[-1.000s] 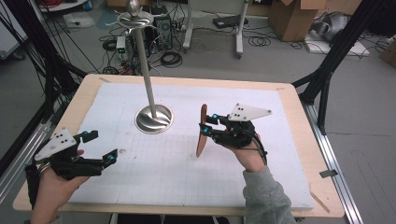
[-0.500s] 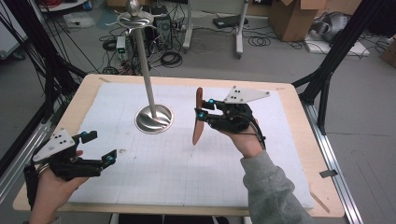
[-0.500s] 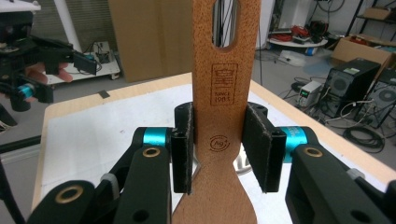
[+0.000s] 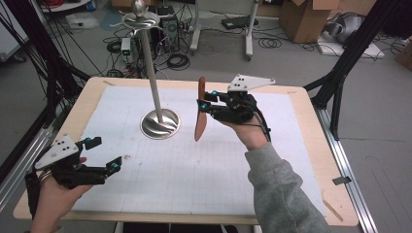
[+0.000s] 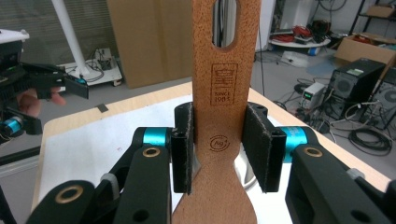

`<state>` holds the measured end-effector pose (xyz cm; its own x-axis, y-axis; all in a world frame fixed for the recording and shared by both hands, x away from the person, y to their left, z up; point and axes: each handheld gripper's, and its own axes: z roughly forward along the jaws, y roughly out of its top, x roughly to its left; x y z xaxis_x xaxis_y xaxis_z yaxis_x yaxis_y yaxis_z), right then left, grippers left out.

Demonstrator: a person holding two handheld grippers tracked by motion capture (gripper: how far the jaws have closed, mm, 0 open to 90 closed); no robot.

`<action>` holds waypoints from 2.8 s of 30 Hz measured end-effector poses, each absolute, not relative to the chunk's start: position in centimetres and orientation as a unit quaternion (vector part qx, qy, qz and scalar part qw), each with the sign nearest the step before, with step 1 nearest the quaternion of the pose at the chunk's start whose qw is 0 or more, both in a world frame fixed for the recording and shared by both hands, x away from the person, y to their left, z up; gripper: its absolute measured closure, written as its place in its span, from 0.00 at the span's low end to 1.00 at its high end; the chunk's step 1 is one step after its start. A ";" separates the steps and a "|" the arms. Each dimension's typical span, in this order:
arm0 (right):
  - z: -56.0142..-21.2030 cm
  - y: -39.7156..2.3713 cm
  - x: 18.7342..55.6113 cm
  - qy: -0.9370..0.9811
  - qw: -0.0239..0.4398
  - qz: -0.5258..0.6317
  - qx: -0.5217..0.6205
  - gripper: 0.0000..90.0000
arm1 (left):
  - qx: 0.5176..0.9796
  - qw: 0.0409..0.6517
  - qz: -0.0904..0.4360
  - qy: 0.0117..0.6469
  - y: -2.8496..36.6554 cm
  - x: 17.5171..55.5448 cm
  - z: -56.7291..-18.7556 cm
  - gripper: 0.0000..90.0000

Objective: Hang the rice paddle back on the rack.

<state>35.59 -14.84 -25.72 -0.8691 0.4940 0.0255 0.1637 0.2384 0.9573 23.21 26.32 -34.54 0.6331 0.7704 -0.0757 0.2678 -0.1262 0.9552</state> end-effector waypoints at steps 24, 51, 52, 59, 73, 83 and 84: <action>-21.9 -12.1 38.6 0.780 0.149 0.573 0.201 0.72 | 0.708 0.554 0.238 0.368 27.0 22.1 -34.6 0.03; -19.8 -9.8 41.2 0.762 0.165 0.587 0.218 0.72 | 0.706 0.557 0.241 0.364 26.9 21.1 -34.2 0.03; -19.8 -9.8 41.3 0.760 0.168 0.587 0.221 0.72 | 0.707 0.556 0.240 0.366 27.0 21.1 -34.4 0.03; -19.3 -9.2 41.9 0.756 0.167 0.593 0.220 0.72 | 0.708 0.554 0.240 0.367 27.0 21.0 -34.5 0.03; -19.2 -7.6 42.1 0.741 0.183 0.608 0.219 0.72 | 0.708 0.545 0.243 0.377 27.5 20.7 -34.9 0.03; -19.2 -7.1 42.3 0.734 0.190 0.614 0.219 0.72 | 0.708 0.545 0.243 0.377 27.6 20.5 -34.9 0.03; -19.2 -7.1 42.3 0.733 0.190 0.615 0.220 0.72 | 0.708 0.545 0.242 0.378 27.6 20.5 -34.9 0.03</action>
<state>42.33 -7.10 -19.23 -0.8313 0.5557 -0.0076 0.0893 0.1470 0.9851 20.49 27.58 -34.90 0.5975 0.7989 -0.0684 0.2709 -0.1209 0.9550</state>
